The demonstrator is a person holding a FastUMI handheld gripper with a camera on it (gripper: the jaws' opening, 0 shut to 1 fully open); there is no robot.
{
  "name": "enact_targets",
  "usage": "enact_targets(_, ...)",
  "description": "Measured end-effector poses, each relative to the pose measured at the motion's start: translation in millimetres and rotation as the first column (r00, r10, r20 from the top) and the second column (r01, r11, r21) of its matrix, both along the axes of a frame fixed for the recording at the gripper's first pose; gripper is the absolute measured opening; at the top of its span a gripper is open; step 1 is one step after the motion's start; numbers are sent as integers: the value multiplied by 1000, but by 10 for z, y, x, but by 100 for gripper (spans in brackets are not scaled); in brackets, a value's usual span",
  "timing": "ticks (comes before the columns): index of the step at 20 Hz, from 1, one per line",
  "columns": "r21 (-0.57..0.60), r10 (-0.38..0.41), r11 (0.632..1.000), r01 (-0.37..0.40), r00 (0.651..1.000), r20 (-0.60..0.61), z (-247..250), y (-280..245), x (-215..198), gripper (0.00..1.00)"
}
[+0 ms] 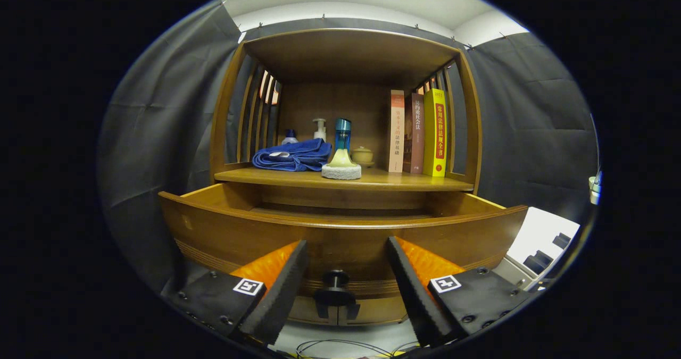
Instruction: Pull open the drawer, take out the items inside it, and place them on the countertop above the cabinet.
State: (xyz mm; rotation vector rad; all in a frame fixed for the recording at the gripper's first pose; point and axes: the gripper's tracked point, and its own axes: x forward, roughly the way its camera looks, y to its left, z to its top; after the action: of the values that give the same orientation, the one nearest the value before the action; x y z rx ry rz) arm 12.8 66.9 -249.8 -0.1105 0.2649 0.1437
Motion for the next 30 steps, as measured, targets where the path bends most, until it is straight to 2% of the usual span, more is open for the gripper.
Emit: enact_targets(30,-29,0,1000,-1,1000,-23,-512,196,1253,99)
